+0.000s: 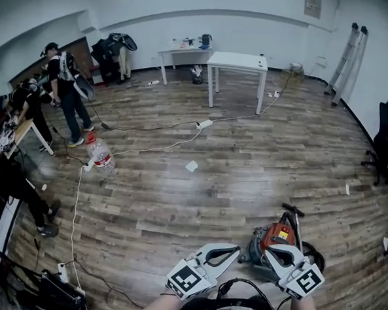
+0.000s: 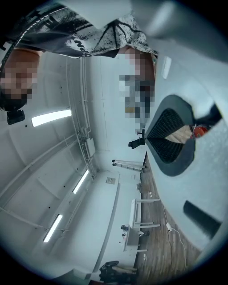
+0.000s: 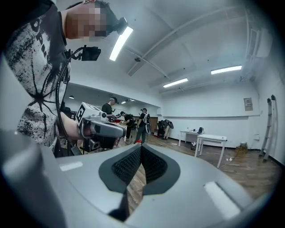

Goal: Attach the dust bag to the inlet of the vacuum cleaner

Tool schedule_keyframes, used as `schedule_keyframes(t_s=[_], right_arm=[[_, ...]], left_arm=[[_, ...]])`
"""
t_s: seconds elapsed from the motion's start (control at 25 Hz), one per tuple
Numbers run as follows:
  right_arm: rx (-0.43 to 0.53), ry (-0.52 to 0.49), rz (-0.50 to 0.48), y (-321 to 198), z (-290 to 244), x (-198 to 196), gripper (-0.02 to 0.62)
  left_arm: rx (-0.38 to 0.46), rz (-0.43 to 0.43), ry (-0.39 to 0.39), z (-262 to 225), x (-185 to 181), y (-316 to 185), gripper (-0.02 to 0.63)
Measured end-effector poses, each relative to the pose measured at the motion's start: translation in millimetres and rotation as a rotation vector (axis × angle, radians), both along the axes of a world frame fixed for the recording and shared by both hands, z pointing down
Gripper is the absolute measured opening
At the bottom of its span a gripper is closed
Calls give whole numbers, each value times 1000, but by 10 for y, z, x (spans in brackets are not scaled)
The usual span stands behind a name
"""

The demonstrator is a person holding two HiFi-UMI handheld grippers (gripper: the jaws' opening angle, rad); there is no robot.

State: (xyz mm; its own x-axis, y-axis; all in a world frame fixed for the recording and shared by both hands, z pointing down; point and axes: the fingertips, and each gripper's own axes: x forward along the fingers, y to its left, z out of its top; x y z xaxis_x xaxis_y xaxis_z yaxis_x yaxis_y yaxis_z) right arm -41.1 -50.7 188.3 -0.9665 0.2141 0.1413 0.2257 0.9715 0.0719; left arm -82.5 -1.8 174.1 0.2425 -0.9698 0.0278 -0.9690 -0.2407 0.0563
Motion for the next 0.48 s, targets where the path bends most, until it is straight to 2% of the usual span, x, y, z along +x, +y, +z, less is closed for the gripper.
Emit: schedule_keyframes(t_s=[0.16, 0.32, 0.48], right_arm=[[-4, -4, -3, 47, 1, 36, 6], [-4, -3, 10, 90, 23, 86, 6], [5, -33, 16, 99, -19, 132, 6]], left_arm=[[-16, -11, 2, 7, 45, 74, 3], [10, 0, -47, 22, 65, 145, 3], [-26, 18, -21, 50, 135, 141, 3]])
